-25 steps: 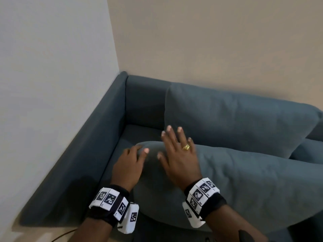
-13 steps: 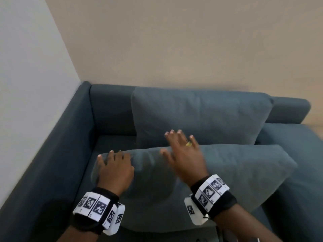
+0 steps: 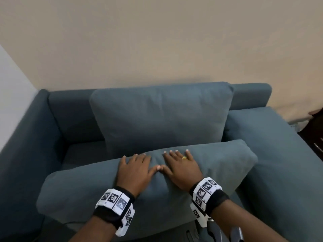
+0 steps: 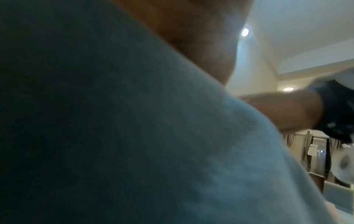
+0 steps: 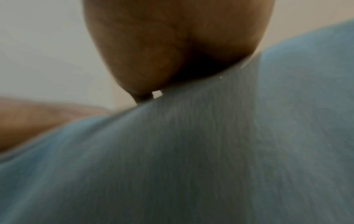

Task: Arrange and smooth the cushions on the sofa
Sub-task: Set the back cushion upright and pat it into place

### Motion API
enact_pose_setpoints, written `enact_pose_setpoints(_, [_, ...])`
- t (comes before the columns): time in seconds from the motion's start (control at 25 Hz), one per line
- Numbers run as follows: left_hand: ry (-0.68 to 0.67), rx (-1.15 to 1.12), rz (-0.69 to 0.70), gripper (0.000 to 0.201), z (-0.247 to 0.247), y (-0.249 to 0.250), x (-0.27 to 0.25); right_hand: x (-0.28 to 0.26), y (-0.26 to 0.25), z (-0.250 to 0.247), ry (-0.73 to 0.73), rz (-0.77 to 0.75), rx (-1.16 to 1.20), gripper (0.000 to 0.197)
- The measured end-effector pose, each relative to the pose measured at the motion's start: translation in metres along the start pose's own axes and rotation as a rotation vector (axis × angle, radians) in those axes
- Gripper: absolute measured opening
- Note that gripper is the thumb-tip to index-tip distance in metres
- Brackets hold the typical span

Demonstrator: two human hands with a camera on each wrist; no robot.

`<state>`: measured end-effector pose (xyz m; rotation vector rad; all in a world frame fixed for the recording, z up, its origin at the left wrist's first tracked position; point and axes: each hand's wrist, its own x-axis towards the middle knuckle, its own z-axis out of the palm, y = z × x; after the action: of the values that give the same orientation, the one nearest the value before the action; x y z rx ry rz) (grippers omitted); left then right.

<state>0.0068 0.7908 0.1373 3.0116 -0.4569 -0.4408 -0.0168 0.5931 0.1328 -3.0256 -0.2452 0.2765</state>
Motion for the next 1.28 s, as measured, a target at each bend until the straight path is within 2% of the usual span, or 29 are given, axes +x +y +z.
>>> enact_pose_setpoints(0.08, [0.027,-0.025,-0.006,0.083,0.001,0.02,0.003,-0.002,0.031,-0.02,0.146,0.132,0.056,0.062])
enact_pose_setpoints(0.12, [0.048,-0.04,-0.022,0.082,0.002,0.027,0.003,-0.005,0.046,-0.021,0.159,0.187,0.068,0.062])
enact_pose_setpoints(0.2, [0.074,-0.019,-0.012,0.093,0.008,0.044,0.004,-0.019,0.07,-0.005,0.047,0.159,-0.018,0.077])
enact_pose_setpoints(0.24, [0.082,0.003,0.012,0.101,0.012,0.052,0.004,-0.024,0.077,0.0,0.035,0.128,-0.01,0.082])
enact_pose_setpoints(0.28, [0.095,0.014,0.032,0.107,0.012,0.065,0.008,-0.024,0.088,-0.005,0.115,0.142,0.044,0.081])
enact_pose_setpoints(0.36, [0.112,0.004,0.037,0.115,0.01,0.088,0.013,-0.027,0.113,-0.028,0.273,0.273,0.163,0.07])
enact_pose_setpoints(0.4, [0.108,0.001,0.046,0.118,0.01,0.097,0.015,-0.032,0.124,-0.032,0.305,0.331,0.177,0.066])
enact_pose_setpoints(0.44, [0.107,0.011,0.063,0.121,0.011,0.104,0.015,-0.039,0.133,-0.028,0.277,0.331,0.131,0.068])
enact_pose_setpoints(0.52, [0.073,0.045,0.1,0.123,0.013,0.115,0.014,-0.053,0.154,-0.006,0.132,0.267,0.051,0.085])
enact_pose_setpoints(0.56, [0.06,0.065,0.105,0.122,0.015,0.116,0.013,-0.058,0.163,-0.007,0.155,0.287,0.084,0.087])
enact_pose_setpoints(0.64, [0.093,0.083,0.078,0.121,0.016,0.12,0.014,-0.063,0.189,-0.026,0.295,0.424,0.228,0.072])
enact_pose_setpoints(0.68, [0.097,0.067,0.063,0.121,0.016,0.119,0.014,-0.067,0.199,-0.028,0.317,0.48,0.243,0.068])
enact_pose_setpoints(0.72, [0.095,0.056,0.062,0.121,0.016,0.117,0.013,-0.072,0.204,-0.024,0.271,0.492,0.203,0.072])
enact_pose_setpoints(0.8, [0.071,0.069,0.099,0.123,0.019,0.114,0.013,-0.083,0.217,0.0,0.132,0.449,0.112,0.1])
enact_pose_setpoints(0.84, [0.07,0.075,0.119,0.122,0.02,0.113,0.012,-0.084,0.223,-0.003,0.127,0.463,0.157,0.105])
enact_pose_setpoints(0.88, [0.091,0.079,0.132,0.121,0.019,0.112,0.012,-0.081,0.228,-0.014,0.216,0.493,0.198,0.098])
enact_pose_setpoints(0.92, [0.103,0.075,0.129,0.118,0.019,0.11,0.011,-0.078,0.231,-0.028,0.314,0.524,0.265,0.087])
enact_pose_setpoints(1.0, [0.098,0.056,0.122,0.113,0.021,0.104,0.006,-0.074,0.222,-0.041,0.309,0.528,0.257,0.076])
enact_pose_setpoints(1.08, [0.108,0.061,0.152,0.107,0.022,0.092,-0.001,-0.072,0.212,-0.014,0.158,0.415,0.125,0.098])
enact_pose_setpoints(1.12, [0.118,0.068,0.152,0.102,0.021,0.083,-0.003,-0.071,0.205,-0.013,0.114,0.416,0.138,0.104])
enact_pose_setpoints(1.2, [0.139,0.044,0.092,0.095,0.017,0.056,-0.006,-0.057,0.191,-0.031,0.23,0.49,0.279,0.087])
enact_pose_setpoints(1.24, [0.144,0.017,0.057,0.094,0.015,0.04,-0.008,-0.053,0.183,-0.039,0.25,0.506,0.318,0.079])
enact_pose_setpoints(1.28, [0.157,-0.01,0.014,0.095,0.015,0.018,-0.01,-0.046,0.167,-0.041,0.211,0.458,0.284,0.078])
